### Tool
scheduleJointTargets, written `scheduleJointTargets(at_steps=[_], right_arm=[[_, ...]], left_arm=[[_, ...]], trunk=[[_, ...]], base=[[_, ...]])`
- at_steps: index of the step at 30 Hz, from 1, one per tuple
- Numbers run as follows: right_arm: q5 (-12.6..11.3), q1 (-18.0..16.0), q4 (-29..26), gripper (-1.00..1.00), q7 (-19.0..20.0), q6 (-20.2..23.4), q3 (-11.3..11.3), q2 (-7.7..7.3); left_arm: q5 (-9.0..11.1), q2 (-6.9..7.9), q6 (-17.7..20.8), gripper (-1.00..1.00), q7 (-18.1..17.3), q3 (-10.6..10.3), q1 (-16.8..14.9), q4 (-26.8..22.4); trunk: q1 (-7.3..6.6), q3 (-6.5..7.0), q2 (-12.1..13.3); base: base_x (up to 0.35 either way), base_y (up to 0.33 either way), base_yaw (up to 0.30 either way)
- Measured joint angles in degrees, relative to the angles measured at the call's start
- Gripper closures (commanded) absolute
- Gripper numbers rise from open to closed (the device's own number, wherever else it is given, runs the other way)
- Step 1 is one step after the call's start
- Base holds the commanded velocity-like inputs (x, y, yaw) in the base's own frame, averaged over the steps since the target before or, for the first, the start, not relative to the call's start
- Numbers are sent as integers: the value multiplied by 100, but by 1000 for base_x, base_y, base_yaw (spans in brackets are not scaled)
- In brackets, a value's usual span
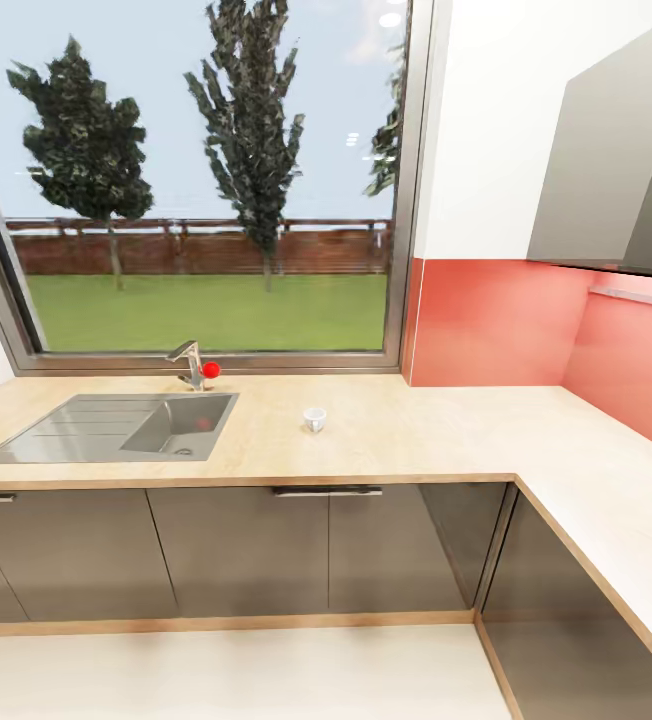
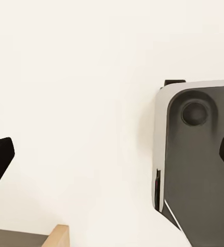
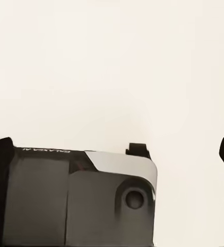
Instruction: Set up a coffee station on the kitchen countertop: keep the coffee maker on the countertop, move the bottle of coffee from the kitchen shelf to the counter next to the coffee maker, place a paper coffee filter on top of the coffee maker, put the saucer next to the coffee maker with the coffee cup on the saucer, and place the electric kettle next to the coffee maker.
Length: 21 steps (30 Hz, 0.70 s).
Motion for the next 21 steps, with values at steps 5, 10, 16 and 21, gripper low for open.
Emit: scheduleJointTargets(at_steps=[5, 10, 16, 21], right_arm=[[-19, -2, -803, -100, -9, -623, 16, 2], [15, -1, -1890, -100, -15, -1467, -12, 9], [15, -5, -3204, -100, -235, -1838, -17, 12], [20, -23, -4534, -100, -1082, -1870, -17, 14]], left_arm=[[48, 33, 2, -100, 5, 46, 0, 12], [164, 46, 3, -100, 7, 156, 0, 15], [191, 59, 17, -100, 11, 193, -5, -11], [195, 49, 11, -100, 10, 197, -8, -19]], trunk=[[0, 0, 0], [0, 0, 0], [0, 0, 0], [0, 1, 0]], base=[[0, 0, 0], [0, 0, 0], [0, 0, 0], [0, 0, 0]])
